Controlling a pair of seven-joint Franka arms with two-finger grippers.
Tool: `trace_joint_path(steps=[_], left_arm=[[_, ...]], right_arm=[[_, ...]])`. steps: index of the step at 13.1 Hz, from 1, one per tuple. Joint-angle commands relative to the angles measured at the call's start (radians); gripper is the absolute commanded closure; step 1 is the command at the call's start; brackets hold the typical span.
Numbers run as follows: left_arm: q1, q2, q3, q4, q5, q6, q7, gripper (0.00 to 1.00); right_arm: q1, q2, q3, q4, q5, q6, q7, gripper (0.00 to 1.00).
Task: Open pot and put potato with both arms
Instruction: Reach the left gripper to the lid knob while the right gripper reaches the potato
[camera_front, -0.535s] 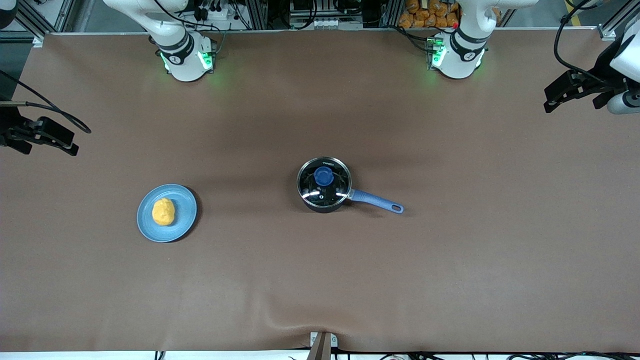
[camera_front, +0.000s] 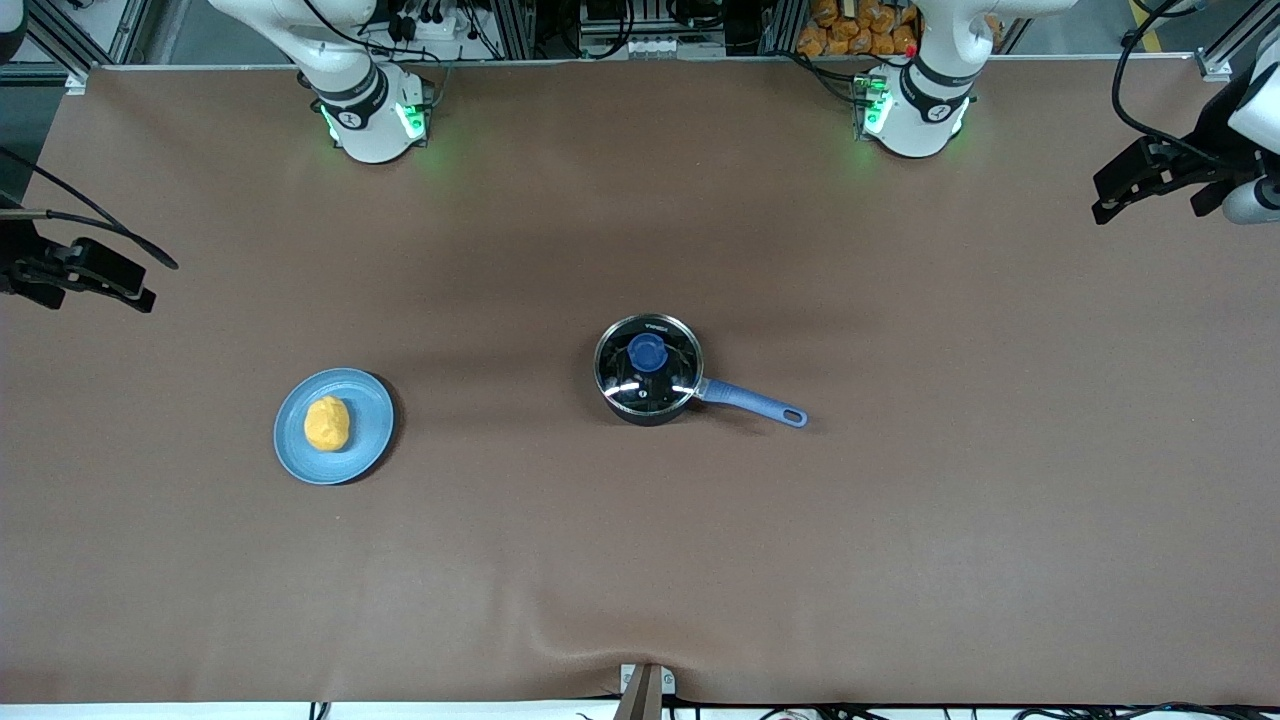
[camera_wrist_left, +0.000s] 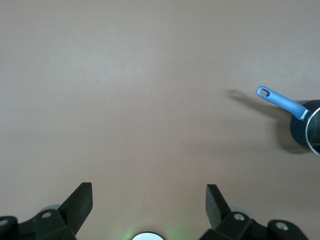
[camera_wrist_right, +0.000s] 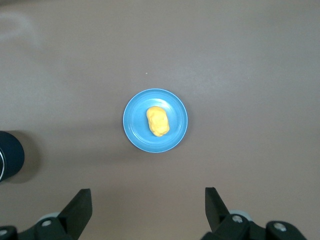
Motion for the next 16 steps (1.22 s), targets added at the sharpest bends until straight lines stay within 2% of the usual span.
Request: trace_joint_path(steps=[1,3,6,9,11,16], left_arm=[[-0.024,0.051,-0.024,0.018,-0.059,-0.009,-0.017,0.0],[-0.082,0.117,-0.107,0.018,-0.061,0.004,-0.133,0.0],[-0.214,0.241,-0.184,0.02,-0.054,0.15,-0.399,0.0],[-0.363,0.376,-0.184,0.04,-0.038,0.3,-0.604,0.0],[-0.423,0.473,-0.179,0.08,-0.037,0.377,-0.717,0.0],[-0.498,0.617,-0.17,0.118,-0.035,0.544,-0.884,0.0]], right_arm=[[-0.021,0.046,0.022,-0.006,0.015,-0.01,-0.06,0.0],[-0.021,0.099,0.022,-0.029,0.034,0.014,-0.088,0.0],[-0.021,0.2,0.022,-0.048,0.061,0.096,-0.106,0.0],[-0.02,0.3,0.02,-0.07,0.061,0.197,-0.176,0.0],[-0.018,0.327,0.02,-0.15,0.061,0.324,-0.217,0.0],[-0.021,0.39,0.02,-0.288,0.059,0.516,-0.314,0.0]])
